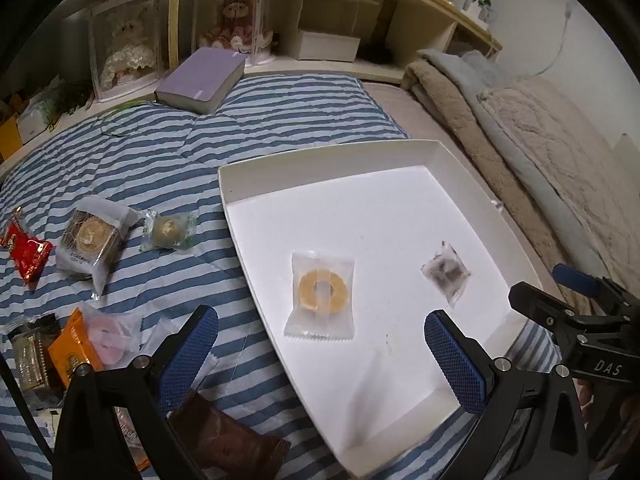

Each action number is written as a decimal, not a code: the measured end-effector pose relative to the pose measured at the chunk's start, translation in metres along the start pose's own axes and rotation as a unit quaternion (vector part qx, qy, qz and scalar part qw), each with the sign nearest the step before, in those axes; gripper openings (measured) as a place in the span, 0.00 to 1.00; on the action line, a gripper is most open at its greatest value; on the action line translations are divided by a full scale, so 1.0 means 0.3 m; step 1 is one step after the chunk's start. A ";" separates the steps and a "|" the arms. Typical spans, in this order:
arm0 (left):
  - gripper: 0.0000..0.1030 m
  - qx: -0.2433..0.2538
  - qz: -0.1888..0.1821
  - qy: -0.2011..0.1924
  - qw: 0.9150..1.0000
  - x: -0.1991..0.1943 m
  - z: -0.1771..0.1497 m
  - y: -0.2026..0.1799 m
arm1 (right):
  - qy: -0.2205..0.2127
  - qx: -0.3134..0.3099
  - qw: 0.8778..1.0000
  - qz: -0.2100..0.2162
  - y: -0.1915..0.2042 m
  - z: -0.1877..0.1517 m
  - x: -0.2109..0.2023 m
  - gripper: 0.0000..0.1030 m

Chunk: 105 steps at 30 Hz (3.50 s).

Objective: Organize snacks
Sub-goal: 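Lift both open tools up and away from the white tray, then grasp the white-gold packet with left tool while right tool grasps the brown chocolate wrapper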

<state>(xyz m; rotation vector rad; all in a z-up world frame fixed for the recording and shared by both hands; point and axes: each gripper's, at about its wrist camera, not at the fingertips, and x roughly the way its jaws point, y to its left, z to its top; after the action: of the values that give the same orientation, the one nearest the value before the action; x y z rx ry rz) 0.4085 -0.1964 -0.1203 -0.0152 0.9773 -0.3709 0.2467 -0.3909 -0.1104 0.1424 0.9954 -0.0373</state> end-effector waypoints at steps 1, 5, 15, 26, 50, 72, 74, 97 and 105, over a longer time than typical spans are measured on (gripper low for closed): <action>1.00 0.002 0.000 -0.002 1.000 -0.024 -0.012 -0.014 | -0.001 0.001 1.000 0.000 0.000 -0.005 -0.006 1.00; 1.00 0.012 0.001 -0.012 1.000 -0.119 -0.078 -0.056 | -0.004 0.006 1.000 0.003 0.003 -0.023 -0.036 1.00; 1.00 0.016 -0.007 -0.031 0.999 -0.294 -0.163 -0.072 | -0.029 0.015 0.999 0.001 0.032 -0.063 -0.160 1.00; 1.00 0.009 -0.019 -0.076 0.997 -0.555 -0.209 -0.017 | -0.081 0.002 0.997 0.003 0.118 -0.086 -0.357 1.00; 1.00 -0.064 0.066 -0.165 0.982 -1.069 -0.482 0.319 | -0.131 -0.045 0.986 0.089 0.587 -0.075 -0.518 1.00; 0.98 -0.233 0.034 -0.042 0.971 -0.673 -0.572 0.545 | 0.026 -0.313 0.944 0.097 0.878 -0.186 -0.142 1.00; 0.92 -0.240 0.031 -0.033 0.970 -0.633 -0.573 0.546 | 0.061 -0.339 0.933 0.107 0.886 -0.188 -0.084 1.00; 0.47 -0.208 0.073 0.014 0.975 -0.361 -0.576 0.501 | 0.168 -0.435 0.880 0.096 0.885 -0.294 0.217 0.39; 0.45 -0.198 0.088 -0.020 0.976 -0.450 -0.569 0.498 | 0.137 -0.393 0.902 0.112 0.874 -0.236 0.120 0.39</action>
<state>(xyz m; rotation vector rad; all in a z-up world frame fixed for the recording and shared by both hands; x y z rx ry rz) 0.2472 0.0120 -0.1343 -0.2953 0.9915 -0.0091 0.2325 -0.1203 -0.1516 -0.4957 1.2001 0.6079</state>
